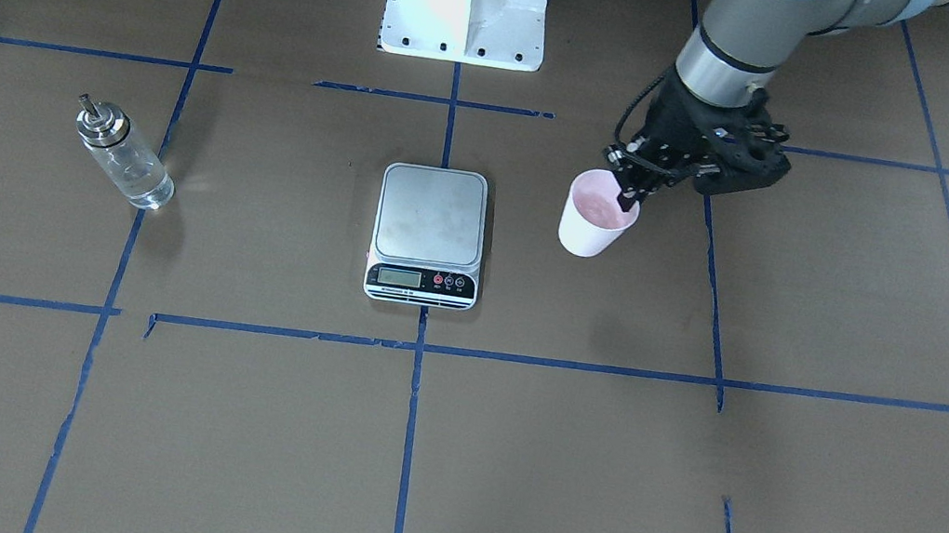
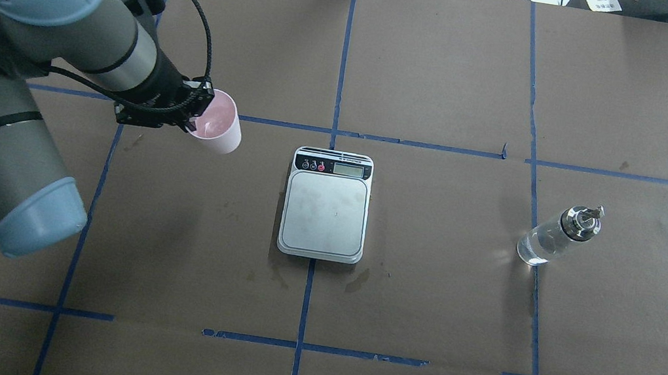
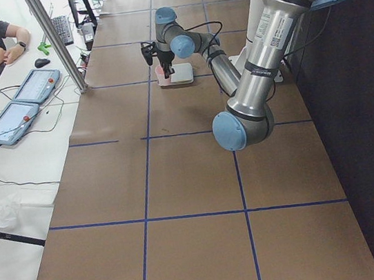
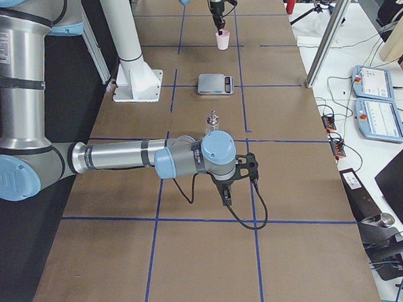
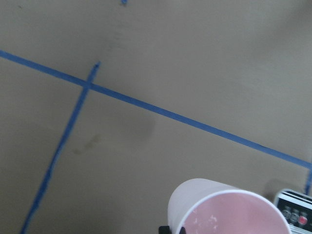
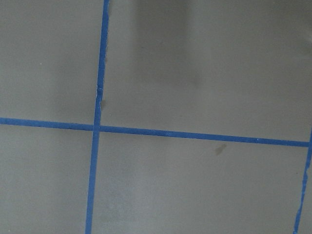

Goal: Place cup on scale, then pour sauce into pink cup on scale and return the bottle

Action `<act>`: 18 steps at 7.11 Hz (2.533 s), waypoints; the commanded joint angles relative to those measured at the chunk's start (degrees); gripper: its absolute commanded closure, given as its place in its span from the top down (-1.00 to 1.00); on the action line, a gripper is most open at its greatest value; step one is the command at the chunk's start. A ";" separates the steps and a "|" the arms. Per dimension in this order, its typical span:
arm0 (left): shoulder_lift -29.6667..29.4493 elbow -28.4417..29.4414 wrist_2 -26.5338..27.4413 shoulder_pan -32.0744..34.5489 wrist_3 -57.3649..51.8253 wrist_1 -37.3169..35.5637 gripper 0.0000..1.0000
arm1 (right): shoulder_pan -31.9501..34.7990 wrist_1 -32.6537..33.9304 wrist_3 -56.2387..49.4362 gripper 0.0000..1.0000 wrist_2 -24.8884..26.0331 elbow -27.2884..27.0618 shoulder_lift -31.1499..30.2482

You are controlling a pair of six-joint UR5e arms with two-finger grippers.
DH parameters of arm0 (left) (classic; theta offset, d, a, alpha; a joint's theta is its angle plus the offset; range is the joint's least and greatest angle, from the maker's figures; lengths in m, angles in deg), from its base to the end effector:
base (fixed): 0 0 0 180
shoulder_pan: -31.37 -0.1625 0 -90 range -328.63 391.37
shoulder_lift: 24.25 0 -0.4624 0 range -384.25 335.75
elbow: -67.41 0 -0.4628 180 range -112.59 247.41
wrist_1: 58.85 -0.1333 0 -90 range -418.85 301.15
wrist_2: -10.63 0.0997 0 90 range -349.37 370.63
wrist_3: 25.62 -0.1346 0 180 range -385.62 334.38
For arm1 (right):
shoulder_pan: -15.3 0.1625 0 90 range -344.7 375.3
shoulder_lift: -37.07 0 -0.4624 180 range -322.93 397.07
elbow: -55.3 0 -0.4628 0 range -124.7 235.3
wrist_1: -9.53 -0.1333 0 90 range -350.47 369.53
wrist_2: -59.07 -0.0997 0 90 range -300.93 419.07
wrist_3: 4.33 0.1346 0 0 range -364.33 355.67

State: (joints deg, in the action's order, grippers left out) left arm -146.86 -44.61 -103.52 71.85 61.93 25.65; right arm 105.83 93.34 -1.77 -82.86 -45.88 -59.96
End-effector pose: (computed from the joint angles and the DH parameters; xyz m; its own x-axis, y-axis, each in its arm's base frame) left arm 0.4628 -0.4978 0.1796 0.5125 -0.3861 -0.7669 0.3354 0.9122 -0.2351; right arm 0.0321 -0.5177 0.6517 0.6169 -0.0915 0.7817 -0.0367 0.9888 0.1447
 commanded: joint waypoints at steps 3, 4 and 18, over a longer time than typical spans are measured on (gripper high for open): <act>-15.19 13.21 7.80 -10.69 11.67 -0.38 -1.00 | 0.00 -0.04 0.16 1.00 -0.18 0.02 -0.01; -15.21 13.93 7.97 -10.69 11.59 -0.29 -1.00 | 0.00 -0.30 1.04 1.00 -0.27 -0.07 -0.01; -12.66 8.67 2.64 -7.30 1.67 1.82 1.00 | -9.01 13.48 24.06 0.99 -0.10 -27.87 -0.36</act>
State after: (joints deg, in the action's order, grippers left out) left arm -159.59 -34.73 -97.68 61.20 65.45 27.58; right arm 101.07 103.39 13.41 -83.47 -65.91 -60.29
